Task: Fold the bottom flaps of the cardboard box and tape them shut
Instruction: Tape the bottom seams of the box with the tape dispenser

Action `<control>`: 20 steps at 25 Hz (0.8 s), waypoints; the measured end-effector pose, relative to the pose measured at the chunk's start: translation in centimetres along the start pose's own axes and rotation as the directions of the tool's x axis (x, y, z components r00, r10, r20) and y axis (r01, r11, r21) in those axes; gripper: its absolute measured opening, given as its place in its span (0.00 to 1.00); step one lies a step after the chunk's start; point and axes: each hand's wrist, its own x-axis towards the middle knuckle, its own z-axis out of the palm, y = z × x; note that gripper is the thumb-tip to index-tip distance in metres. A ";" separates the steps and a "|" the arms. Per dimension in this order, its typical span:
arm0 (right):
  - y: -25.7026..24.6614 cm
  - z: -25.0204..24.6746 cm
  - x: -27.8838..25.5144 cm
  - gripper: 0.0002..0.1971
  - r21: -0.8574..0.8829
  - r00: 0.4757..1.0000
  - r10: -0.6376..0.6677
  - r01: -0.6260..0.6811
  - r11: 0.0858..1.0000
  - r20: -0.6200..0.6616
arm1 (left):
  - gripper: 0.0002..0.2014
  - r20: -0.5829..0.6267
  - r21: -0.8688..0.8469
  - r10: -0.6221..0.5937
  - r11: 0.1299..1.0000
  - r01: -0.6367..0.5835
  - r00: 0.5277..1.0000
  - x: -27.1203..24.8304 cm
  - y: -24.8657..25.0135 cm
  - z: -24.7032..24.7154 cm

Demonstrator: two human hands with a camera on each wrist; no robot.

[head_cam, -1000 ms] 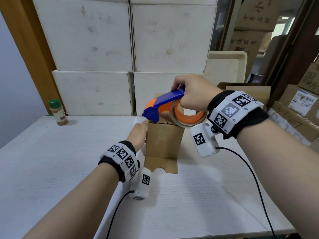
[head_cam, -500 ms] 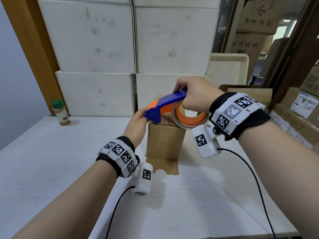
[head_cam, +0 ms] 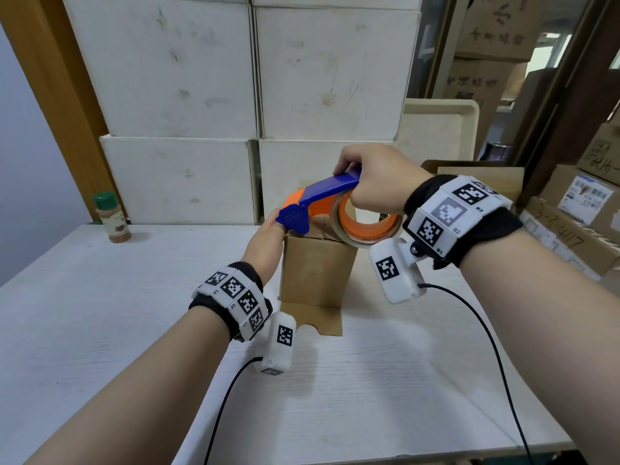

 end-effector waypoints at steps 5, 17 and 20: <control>-0.1 0.0 0.1 0.19 -0.011 1.000 -0.012 0.012 1.000 0.006 | 0.05 0.008 -0.116 -0.024 0.993 0.025 1.000 -0.7 0.4 0.0; -0.6 0.1 0.3 0.20 -0.034 1.000 -0.024 0.025 0.999 0.020 | 0.10 -0.011 0.066 -0.116 0.991 0.117 0.993 -1.3 0.3 -0.2; -0.3 -0.2 0.1 0.20 -0.036 0.999 -0.025 0.026 0.999 0.027 | 0.09 0.045 0.119 -0.104 0.988 0.098 0.994 -1.5 1.0 0.2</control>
